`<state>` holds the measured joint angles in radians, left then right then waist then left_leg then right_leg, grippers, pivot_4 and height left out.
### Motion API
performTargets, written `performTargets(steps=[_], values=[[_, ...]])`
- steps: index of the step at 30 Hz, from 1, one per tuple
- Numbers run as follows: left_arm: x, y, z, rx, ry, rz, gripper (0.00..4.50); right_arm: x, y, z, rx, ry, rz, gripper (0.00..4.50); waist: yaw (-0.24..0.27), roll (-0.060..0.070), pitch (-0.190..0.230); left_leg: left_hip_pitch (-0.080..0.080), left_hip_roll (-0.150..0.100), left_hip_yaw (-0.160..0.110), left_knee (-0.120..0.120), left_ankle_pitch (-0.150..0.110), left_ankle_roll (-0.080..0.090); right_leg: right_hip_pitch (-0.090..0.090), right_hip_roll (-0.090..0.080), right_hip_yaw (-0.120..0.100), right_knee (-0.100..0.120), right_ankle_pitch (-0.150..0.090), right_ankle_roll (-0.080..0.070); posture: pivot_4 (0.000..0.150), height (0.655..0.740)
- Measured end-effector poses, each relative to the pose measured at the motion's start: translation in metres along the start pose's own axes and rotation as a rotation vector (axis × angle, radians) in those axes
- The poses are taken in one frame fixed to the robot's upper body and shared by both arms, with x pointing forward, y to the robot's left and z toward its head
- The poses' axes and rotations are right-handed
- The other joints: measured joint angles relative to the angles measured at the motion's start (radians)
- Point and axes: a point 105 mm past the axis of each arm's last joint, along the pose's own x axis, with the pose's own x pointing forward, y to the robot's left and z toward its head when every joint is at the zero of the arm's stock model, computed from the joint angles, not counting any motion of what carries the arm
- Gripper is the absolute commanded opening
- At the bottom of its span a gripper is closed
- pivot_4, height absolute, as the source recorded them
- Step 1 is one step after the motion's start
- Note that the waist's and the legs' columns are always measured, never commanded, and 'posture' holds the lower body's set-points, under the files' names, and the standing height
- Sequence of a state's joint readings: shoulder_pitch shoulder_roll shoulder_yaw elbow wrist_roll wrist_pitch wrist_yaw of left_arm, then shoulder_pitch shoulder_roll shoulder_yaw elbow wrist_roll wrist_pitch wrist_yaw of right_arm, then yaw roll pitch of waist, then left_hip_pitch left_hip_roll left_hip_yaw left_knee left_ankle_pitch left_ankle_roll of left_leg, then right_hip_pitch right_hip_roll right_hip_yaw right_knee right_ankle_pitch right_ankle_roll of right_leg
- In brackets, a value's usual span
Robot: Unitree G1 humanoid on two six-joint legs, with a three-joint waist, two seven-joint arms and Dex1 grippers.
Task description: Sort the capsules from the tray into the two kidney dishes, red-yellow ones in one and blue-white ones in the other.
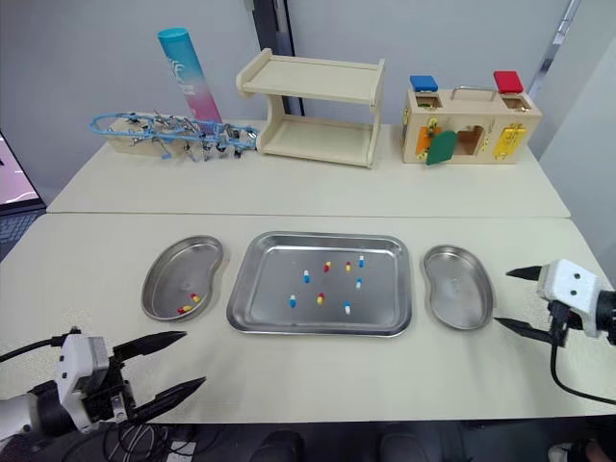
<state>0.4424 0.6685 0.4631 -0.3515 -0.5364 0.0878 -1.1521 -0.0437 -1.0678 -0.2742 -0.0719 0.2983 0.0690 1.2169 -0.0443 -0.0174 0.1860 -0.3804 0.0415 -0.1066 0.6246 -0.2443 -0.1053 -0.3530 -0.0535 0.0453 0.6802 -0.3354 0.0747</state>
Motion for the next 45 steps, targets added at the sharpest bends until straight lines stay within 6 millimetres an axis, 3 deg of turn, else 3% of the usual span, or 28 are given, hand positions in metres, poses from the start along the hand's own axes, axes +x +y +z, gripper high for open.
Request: performTargets(steps=[5,7,10,15,23,28,45], values=[[0.007,0.002,0.001,-0.010,-0.034,-0.013,4.47,0.041,0.016,0.056,-0.050,-0.112,0.141,4.50,0.002,0.000,0.000,-0.001,0.000,-0.001,0.001,0.000,0.000,0.000,0.000,-0.001,0.000,0.000,0.000,0.150,0.7400],[0.009,0.002,0.001,-0.011,-0.039,-0.019,4.47,0.053,0.025,0.071,-0.051,-0.161,0.185,4.50,0.004,0.000,0.000,-0.001,0.000,-0.001,0.001,0.000,0.000,0.000,0.000,-0.001,0.000,0.000,0.000,0.150,0.7400],[0.011,0.003,0.003,-0.006,-0.048,-0.028,4.50,0.080,0.037,0.094,-0.044,-0.240,0.256,3.91,0.004,0.000,0.000,-0.001,0.000,-0.001,0.001,0.000,0.000,-0.001,0.000,-0.001,0.000,0.000,0.000,0.150,0.7400],[0.012,0.002,-0.001,-0.024,-0.044,-0.042,4.50,0.126,0.049,0.124,-0.068,-0.292,0.309,2.27,0.004,0.000,0.001,-0.001,0.000,-0.002,0.000,0.000,0.000,-0.002,0.000,-0.002,0.000,0.000,0.000,0.150,0.7400],[0.013,0.004,-0.003,-0.022,-0.048,-0.040,4.50,0.189,0.068,0.156,-0.055,-0.270,0.316,2.27,0.004,0.000,0.000,-0.002,0.000,-0.002,0.000,0.000,0.000,-0.003,0.000,-0.002,0.001,0.000,0.000,0.150,0.7400],[0.012,0.004,-0.003,-0.013,-0.052,-0.050,4.50,0.225,0.084,0.163,0.006,-0.207,0.310,2.27,0.000,0.000,0.001,-0.003,0.001,-0.002,0.000,0.000,0.000,-0.005,0.001,-0.002,0.002,0.000,-0.001,0.150,0.7400],[0.019,0.007,0.001,-0.010,-0.060,-0.064,4.50,0.259,0.089,0.159,0.034,-0.141,0.306,2.27,-0.012,0.000,0.001,-0.003,0.001,-0.002,0.000,0.000,0.000,-0.005,0.002,-0.002,0.002,0.001,-0.001,0.150,0.7400]])
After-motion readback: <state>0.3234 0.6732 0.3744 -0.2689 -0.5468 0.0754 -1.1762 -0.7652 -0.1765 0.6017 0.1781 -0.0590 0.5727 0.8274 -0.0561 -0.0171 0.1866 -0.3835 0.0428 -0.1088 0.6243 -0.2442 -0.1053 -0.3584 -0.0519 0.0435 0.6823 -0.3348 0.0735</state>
